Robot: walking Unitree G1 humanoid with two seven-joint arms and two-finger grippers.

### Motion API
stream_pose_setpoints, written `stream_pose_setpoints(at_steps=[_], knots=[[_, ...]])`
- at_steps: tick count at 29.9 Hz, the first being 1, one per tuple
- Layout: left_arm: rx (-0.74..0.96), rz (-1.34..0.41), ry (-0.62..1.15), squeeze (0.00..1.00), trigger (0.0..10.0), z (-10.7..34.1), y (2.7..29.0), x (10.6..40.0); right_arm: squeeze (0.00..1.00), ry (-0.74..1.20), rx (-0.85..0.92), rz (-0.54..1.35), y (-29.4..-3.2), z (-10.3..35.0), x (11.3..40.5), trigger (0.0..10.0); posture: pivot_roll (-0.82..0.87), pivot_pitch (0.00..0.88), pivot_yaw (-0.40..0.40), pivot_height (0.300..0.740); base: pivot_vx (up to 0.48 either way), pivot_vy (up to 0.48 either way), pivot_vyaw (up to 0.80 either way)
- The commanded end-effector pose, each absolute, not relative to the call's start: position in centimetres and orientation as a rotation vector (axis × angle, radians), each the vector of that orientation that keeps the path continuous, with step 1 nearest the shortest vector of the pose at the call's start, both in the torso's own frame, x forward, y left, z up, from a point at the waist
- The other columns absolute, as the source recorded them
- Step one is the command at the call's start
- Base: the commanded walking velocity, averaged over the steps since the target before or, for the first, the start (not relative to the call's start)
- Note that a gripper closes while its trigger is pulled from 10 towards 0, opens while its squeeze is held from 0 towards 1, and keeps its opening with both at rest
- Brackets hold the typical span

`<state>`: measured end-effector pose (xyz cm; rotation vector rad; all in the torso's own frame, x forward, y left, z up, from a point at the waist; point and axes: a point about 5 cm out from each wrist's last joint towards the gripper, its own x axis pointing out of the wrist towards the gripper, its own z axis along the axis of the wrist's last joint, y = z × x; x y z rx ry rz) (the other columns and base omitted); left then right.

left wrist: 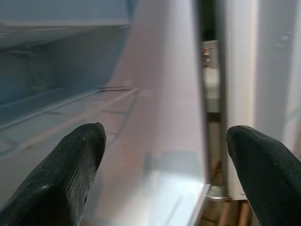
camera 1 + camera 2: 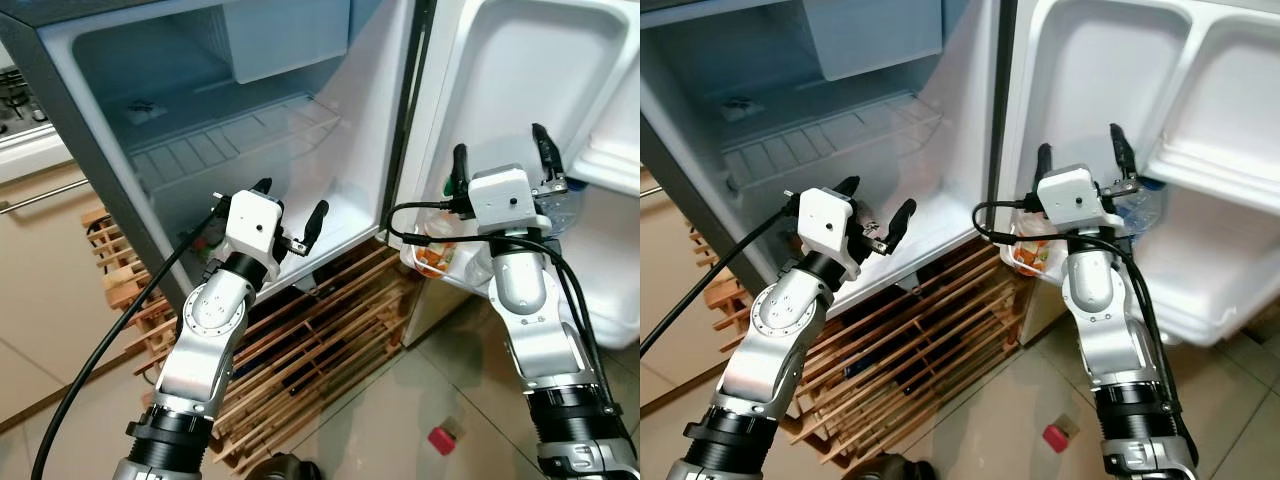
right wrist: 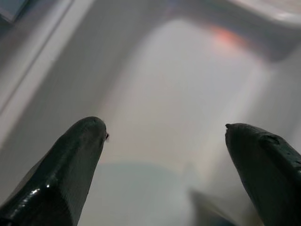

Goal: Restocking fridge

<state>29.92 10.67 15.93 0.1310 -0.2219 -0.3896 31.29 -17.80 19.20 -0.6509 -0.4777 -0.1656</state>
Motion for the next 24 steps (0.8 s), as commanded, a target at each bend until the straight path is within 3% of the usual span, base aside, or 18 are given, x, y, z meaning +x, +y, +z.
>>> stream_pose_setpoints(at_steps=[1,2,11,15,17,18,24], knots=[[0.138,-0.399,-0.228,0.00,10.0,16.0,10.5,30.1,0.78,-0.516,-0.685,-0.217,-18.5,20.1,31.1,10.0,-0.11,0.000,0.066,0.740,0.000,0.000,0.00],[0.138,-0.398,-0.229,0.00,10.0,16.0,10.5,30.1,0.00,-0.528,-0.688,-0.221,-18.4,20.3,31.0,10.0,-0.11,0.000,0.064,0.740,0.000,0.000,0.00],[0.138,-0.397,-0.205,0.00,10.0,15.4,10.9,29.8,0.00,-0.568,-0.542,-0.179,-16.5,19.5,27.8,10.0,-0.12,0.000,0.057,0.740,0.000,0.000,0.00],[0.072,-0.359,-0.106,0.00,10.0,13.9,12.9,29.6,0.00,-0.435,-0.420,-0.066,-16.0,16.3,24.1,10.0,-0.15,0.000,0.061,0.740,0.000,0.000,0.00],[0.058,-0.348,-0.092,0.00,10.0,13.7,13.3,29.6,0.00,-0.403,-0.397,-0.064,-16.2,15.7,23.6,10.0,-0.15,0.000,0.060,0.740,0.000,0.000,0.00],[0.029,-0.319,-0.080,0.00,10.0,13.5,13.9,29.8,0.00,-0.299,-0.336,-0.083,-17.1,13.7,22.6,10.0,-0.17,0.000,0.066,0.740,0.000,0.000,0.00],[-0.046,-0.284,-0.061,0.00,10.0,13.3,13.9,30.1,0.00,-0.106,-0.259,-0.094,-18.4,9.7,21.7,10.0,-0.18,0.000,0.081,0.740,0.000,-0.320,0.00]])
